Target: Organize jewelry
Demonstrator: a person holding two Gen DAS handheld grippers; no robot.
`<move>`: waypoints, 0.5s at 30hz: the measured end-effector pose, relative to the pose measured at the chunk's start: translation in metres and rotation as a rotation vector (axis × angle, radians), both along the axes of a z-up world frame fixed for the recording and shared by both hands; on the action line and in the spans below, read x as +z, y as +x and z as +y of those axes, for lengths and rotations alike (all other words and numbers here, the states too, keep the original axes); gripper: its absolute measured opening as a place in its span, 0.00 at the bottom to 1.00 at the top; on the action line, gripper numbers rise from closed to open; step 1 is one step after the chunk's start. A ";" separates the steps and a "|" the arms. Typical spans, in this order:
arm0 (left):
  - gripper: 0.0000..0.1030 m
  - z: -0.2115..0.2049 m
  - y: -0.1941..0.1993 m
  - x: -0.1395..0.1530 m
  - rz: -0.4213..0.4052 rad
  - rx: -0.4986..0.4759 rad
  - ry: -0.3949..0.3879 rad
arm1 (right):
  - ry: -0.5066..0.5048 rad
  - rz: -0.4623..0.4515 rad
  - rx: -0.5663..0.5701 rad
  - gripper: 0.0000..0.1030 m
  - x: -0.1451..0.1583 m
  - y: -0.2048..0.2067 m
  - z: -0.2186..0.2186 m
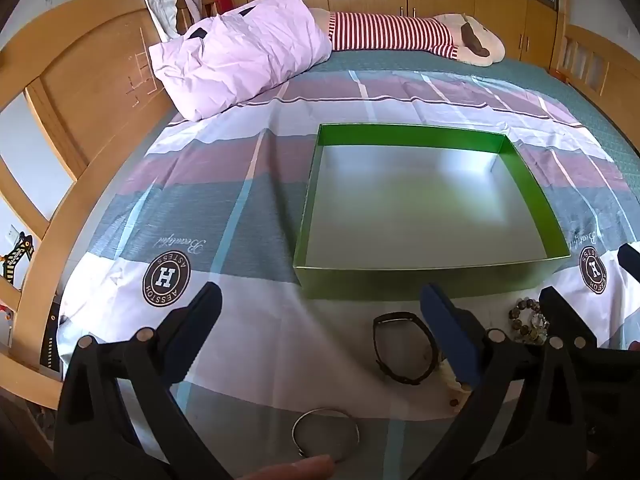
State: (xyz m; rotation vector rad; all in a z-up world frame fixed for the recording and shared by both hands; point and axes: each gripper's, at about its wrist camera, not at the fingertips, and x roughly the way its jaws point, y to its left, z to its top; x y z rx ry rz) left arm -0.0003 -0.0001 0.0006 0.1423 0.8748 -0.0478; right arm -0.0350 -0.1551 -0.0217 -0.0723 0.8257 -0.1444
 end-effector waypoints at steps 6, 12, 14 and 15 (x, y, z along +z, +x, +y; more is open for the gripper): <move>0.98 -0.004 0.002 -0.003 0.003 0.000 0.006 | 0.010 -0.001 0.000 0.99 0.001 0.001 0.004; 0.98 -0.008 0.002 -0.004 0.007 0.000 0.011 | 0.000 -0.005 -0.002 0.99 0.002 -0.001 -0.004; 0.98 -0.009 0.002 -0.004 0.007 0.001 0.011 | -0.008 -0.004 -0.005 0.99 0.002 -0.001 0.001; 0.98 -0.009 0.002 -0.004 0.008 0.002 0.011 | -0.008 -0.004 -0.006 0.99 0.002 -0.001 0.001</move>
